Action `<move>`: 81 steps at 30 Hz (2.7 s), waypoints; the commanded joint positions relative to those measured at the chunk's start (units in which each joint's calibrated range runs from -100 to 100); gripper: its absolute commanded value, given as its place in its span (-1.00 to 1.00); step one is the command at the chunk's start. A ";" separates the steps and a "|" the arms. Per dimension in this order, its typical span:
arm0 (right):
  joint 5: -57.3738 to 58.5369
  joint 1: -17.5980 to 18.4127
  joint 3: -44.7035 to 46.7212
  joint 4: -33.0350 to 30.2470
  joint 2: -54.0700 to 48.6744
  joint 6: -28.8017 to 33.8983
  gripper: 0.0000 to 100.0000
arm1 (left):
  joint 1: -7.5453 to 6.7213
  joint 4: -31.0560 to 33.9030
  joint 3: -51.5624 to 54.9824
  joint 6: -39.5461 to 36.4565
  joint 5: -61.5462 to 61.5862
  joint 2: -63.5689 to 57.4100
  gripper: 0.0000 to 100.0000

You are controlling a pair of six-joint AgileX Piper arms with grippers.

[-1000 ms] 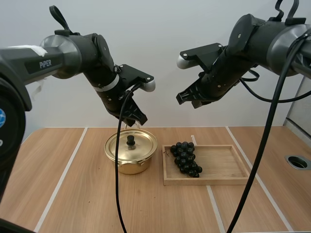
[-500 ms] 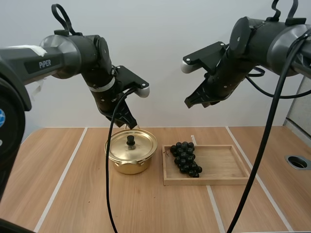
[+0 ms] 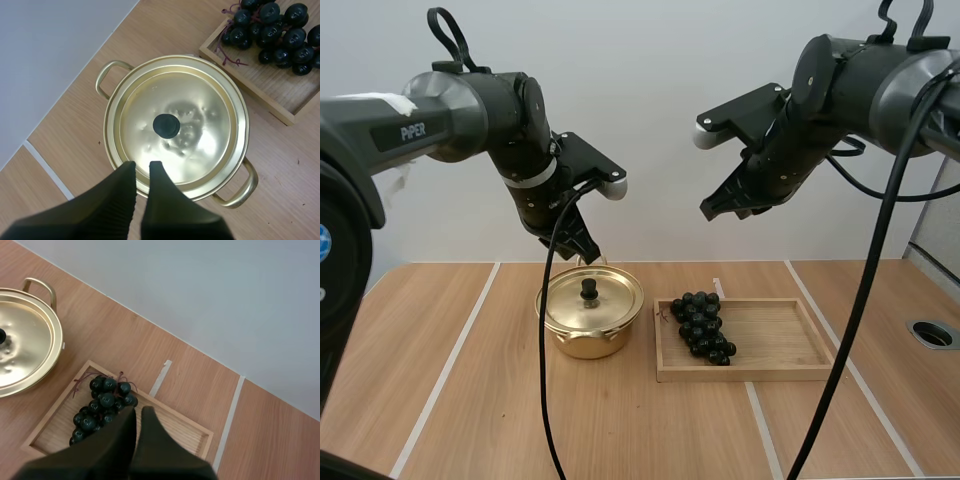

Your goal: Open the pot, put the grape inside, and close it

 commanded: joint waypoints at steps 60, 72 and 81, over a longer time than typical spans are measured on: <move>-4.64 0.04 -0.46 2.85 -0.22 2.10 1.00 | -0.17 -9.91 -0.57 11.09 -11.53 20.53 1.00; -4.40 0.04 -0.46 2.71 -0.22 2.10 1.00 | -0.17 -9.79 -0.57 8.39 -10.32 20.53 -1.00; -2.40 0.04 -0.46 3.77 7.17 4.30 1.00 | -0.17 -9.43 -3.38 8.12 -6.71 14.33 -1.00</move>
